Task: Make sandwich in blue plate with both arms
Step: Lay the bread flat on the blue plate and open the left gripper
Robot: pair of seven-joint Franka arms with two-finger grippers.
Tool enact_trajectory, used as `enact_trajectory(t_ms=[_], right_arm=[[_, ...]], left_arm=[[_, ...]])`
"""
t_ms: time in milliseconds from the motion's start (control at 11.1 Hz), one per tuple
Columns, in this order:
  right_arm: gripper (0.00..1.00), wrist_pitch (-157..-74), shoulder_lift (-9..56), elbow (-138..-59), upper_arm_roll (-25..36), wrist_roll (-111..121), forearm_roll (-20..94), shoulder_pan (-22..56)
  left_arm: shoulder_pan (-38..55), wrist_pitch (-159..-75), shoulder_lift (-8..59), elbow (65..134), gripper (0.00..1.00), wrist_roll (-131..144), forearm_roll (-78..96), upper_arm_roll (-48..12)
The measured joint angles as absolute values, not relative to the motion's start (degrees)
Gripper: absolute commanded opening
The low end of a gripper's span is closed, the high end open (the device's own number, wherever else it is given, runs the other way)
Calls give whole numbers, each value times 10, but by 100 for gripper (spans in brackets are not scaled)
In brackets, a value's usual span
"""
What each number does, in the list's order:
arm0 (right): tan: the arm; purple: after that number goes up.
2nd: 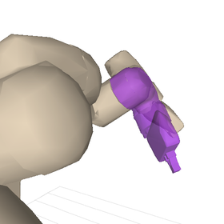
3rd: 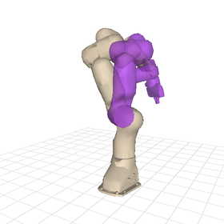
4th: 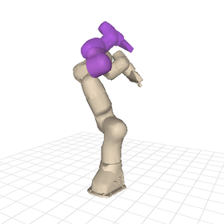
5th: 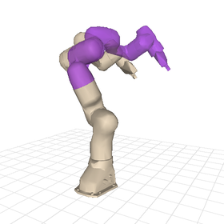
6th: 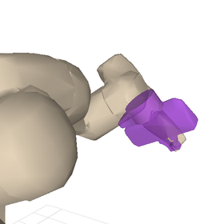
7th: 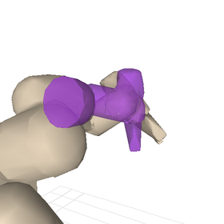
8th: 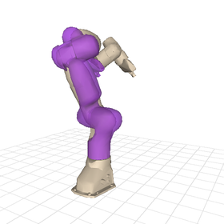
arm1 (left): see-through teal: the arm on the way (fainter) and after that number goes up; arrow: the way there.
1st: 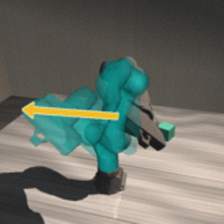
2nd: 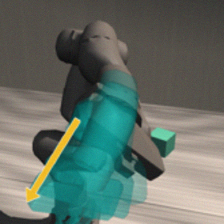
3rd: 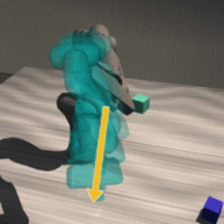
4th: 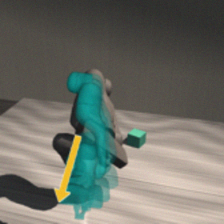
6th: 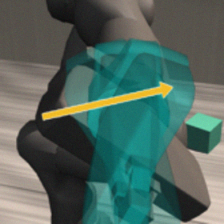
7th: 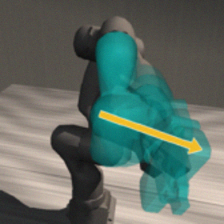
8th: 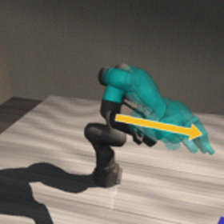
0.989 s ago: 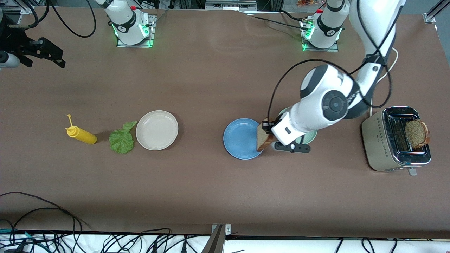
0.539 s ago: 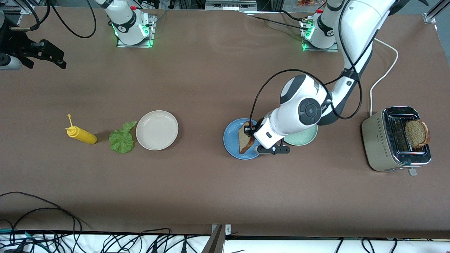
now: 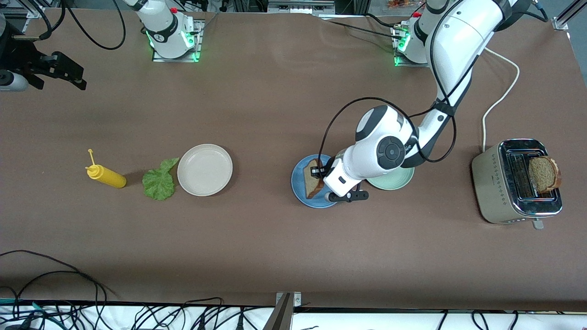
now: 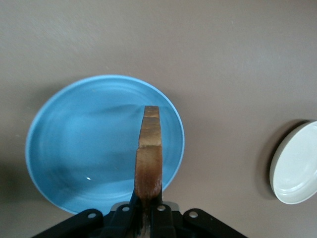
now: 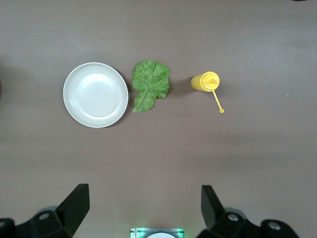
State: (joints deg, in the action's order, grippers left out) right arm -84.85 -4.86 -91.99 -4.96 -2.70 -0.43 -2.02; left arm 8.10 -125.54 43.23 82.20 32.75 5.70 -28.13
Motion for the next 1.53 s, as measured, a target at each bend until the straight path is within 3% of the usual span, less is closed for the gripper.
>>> enact_trajectory(t_ms=[90, 270, 539, 989, 1528], right_arm=[[100, -848, -49, -920, -50, -27, -4, -20], [100, -848, -49, -920, -50, -27, -4, -20], [100, -848, -49, -920, -50, -27, -4, -20], [100, -848, -48, -920, -50, -27, -4, -20], [100, -849, -46, -920, -50, -27, -4, -20]], left_arm=[[82, -1256, 435, 822, 0, 335, 58, -285], [84, -1256, 437, 822, 27, 343, 58, -286], [82, -1256, 441, 822, 100, 345, 59, -286], [75, -1237, 433, 817, 100, 345, 59, -283], [67, -1168, 368, 810, 100, 345, -4, -257]])
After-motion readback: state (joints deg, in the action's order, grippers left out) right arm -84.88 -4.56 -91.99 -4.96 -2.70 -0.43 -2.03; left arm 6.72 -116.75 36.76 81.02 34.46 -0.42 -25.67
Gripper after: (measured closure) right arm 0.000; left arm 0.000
